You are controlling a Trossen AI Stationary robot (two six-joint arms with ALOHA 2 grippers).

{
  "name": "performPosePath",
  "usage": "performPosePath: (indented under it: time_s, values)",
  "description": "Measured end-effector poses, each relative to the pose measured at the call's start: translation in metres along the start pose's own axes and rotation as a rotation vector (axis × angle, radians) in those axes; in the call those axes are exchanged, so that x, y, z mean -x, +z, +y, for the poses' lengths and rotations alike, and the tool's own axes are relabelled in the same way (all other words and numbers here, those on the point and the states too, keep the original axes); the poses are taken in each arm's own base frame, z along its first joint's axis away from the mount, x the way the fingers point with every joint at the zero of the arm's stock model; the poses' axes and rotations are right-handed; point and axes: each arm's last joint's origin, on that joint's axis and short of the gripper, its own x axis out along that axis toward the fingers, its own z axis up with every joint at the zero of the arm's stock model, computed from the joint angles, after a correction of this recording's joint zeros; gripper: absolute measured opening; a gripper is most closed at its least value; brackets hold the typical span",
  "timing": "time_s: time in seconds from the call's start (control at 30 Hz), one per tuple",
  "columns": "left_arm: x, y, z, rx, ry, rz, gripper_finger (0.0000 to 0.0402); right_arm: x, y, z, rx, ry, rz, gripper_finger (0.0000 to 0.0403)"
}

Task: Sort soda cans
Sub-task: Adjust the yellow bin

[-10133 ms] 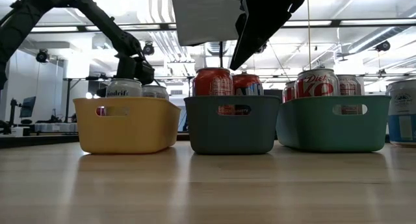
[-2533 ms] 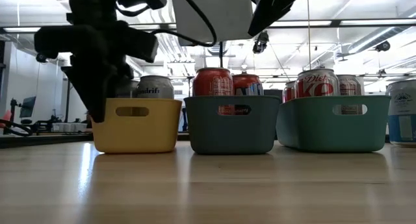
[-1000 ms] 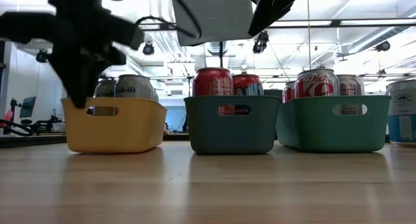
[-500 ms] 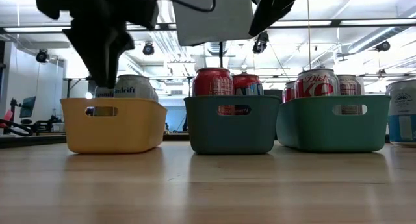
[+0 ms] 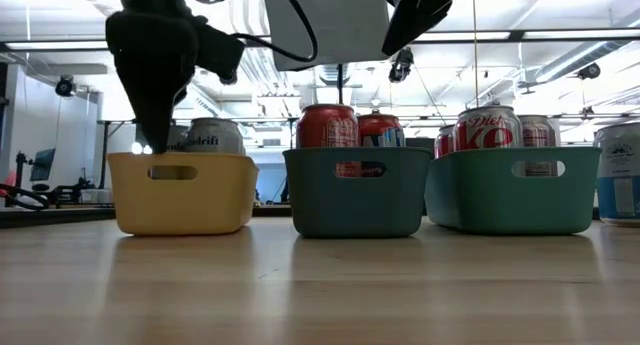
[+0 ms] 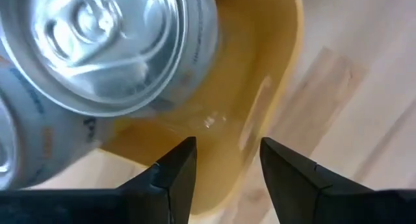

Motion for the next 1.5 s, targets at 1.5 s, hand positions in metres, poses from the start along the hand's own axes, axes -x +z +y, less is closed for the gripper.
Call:
performPosePath:
  time_s: [1.5]
  values:
    - [-0.026, 0.014, -0.046, -0.189, -0.109, -0.101, 0.0002, 0.000, 0.000, 0.000, 0.000, 0.000, -0.002, 0.0364]
